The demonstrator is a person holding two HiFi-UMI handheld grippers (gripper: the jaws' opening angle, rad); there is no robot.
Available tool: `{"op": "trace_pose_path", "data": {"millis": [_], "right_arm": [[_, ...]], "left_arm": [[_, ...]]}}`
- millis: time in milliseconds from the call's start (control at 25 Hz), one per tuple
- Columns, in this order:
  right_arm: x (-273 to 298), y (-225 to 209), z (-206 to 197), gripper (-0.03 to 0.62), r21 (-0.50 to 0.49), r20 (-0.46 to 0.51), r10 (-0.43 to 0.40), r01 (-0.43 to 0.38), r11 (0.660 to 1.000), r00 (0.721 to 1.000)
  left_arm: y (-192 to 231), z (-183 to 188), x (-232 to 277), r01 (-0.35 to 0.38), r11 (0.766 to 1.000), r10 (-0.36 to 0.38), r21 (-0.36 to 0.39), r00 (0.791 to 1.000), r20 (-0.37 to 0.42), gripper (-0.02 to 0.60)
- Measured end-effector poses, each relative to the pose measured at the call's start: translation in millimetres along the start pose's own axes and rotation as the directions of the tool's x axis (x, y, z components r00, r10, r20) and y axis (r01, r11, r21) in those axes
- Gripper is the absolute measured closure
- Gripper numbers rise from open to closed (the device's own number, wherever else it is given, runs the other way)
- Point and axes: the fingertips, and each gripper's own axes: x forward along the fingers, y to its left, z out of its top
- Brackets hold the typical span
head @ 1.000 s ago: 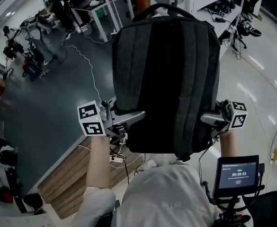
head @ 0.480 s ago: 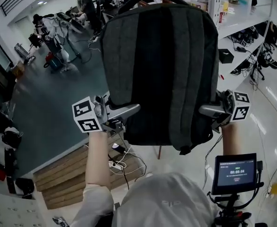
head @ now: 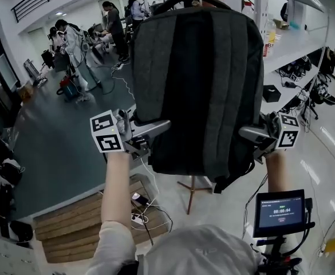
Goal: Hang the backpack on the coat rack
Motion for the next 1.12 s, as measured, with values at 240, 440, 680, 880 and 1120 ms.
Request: {"op": "trace_pose_path", "data": {"millis": [240, 440, 680, 880, 1120], "right_arm": [[-3, -11, 0, 0.189, 0.043, -0.010, -0.034, 0.034, 0.999, 0.999], [-4, -12, -5, 0.189, 0.035, -0.011, -0.041, 0.042, 0.999, 0.999], [-4, -11, -5, 0.189, 0.037, -0.017, -0.051, 0.051, 0.998, 0.999], [-2, -6, 3, 0.189, 0.064, -0.024, -0.061, 0.062, 0.996, 0.998], [-1, -9, 1, 0.189, 0.076, -0.024, -0.066, 0.067, 0.995, 0.998]], "left_arm": [[15, -5, 5, -0.001, 0.999, 0.001, -0.052, 1.000, 0.002, 0.298], [17, -11, 4, 0.009, 0.999, -0.009, -0.051, 1.000, 0.002, 0.295], [20, -13, 3, 0.010, 0.998, -0.010, -0.063, 1.000, 0.003, 0.288], [18, -5, 4, 0.013, 0.995, -0.012, -0.103, 1.000, 0.011, 0.288], [23, -7, 4, 0.020, 0.993, -0.019, -0.117, 1.000, 0.007, 0.288]]}}
